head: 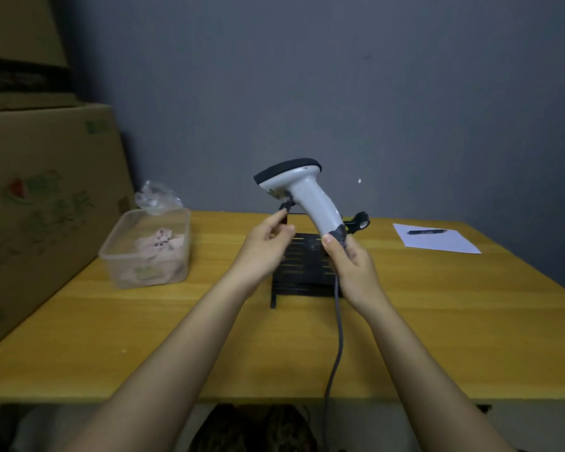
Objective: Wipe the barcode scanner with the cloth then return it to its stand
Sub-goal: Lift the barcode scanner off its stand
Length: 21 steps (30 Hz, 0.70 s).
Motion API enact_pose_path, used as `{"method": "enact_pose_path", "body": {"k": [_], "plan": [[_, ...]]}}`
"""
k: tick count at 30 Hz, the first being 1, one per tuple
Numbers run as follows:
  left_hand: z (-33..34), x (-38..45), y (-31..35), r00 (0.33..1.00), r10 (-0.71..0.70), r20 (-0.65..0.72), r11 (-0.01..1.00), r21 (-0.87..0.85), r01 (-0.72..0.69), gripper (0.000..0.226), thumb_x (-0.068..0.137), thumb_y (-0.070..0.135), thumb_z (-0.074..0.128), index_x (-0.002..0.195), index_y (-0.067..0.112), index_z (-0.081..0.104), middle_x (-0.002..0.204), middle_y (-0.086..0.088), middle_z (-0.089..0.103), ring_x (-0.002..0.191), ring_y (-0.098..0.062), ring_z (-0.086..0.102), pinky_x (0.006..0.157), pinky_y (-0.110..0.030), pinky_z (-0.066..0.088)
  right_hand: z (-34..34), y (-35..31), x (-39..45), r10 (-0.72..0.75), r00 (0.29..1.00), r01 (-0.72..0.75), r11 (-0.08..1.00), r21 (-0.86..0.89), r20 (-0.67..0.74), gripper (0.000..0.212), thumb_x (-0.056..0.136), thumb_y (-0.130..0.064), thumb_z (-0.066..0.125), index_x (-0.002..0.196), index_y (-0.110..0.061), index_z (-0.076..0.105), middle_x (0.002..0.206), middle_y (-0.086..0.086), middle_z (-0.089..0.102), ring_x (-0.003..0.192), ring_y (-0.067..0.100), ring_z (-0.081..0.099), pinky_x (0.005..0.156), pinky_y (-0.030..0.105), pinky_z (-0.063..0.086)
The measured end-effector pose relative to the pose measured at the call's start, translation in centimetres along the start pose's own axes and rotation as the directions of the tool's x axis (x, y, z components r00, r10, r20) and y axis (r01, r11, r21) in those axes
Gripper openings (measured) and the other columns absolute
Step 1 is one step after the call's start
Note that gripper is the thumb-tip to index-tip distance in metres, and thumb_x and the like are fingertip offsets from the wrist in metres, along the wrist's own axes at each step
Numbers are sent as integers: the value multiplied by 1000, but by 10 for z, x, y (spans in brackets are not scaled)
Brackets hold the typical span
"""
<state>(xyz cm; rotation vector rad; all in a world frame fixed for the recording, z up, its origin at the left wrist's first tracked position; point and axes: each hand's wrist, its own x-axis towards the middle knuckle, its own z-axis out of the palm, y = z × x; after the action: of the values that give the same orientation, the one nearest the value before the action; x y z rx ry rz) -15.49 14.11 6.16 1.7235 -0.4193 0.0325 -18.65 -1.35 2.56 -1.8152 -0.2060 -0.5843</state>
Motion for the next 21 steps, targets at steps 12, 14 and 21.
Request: {"method": "enact_pose_path", "body": {"k": [12,14,21], "plan": [[-16,-52,-5,997,-66,-37,963,-266,54,48,97,21,50,144,28,39,110,6,57,94,-8,59,71,-20,52,26,-9,-46,-74,996,76,996,-45,46,37,91,-37,49,96,-1,58,83,22,60,73,26,54,65,29,41],[-18,-51,-7,995,-92,-42,947,-311,75,47,96,20,51,142,27,42,114,2,58,94,-9,59,73,-22,52,27,-8,-45,-62,995,65,997,-44,72,31,94,-33,50,94,-2,57,75,11,55,67,13,50,60,23,39],[-21,-44,-20,987,-161,-10,831,-540,130,47,94,13,52,139,21,46,89,4,60,92,-15,57,75,-29,50,36,-2,-37,-45,974,75,988,-133,220,24,96,-27,50,85,-5,54,67,-3,46,57,3,41,53,18,34]]}}
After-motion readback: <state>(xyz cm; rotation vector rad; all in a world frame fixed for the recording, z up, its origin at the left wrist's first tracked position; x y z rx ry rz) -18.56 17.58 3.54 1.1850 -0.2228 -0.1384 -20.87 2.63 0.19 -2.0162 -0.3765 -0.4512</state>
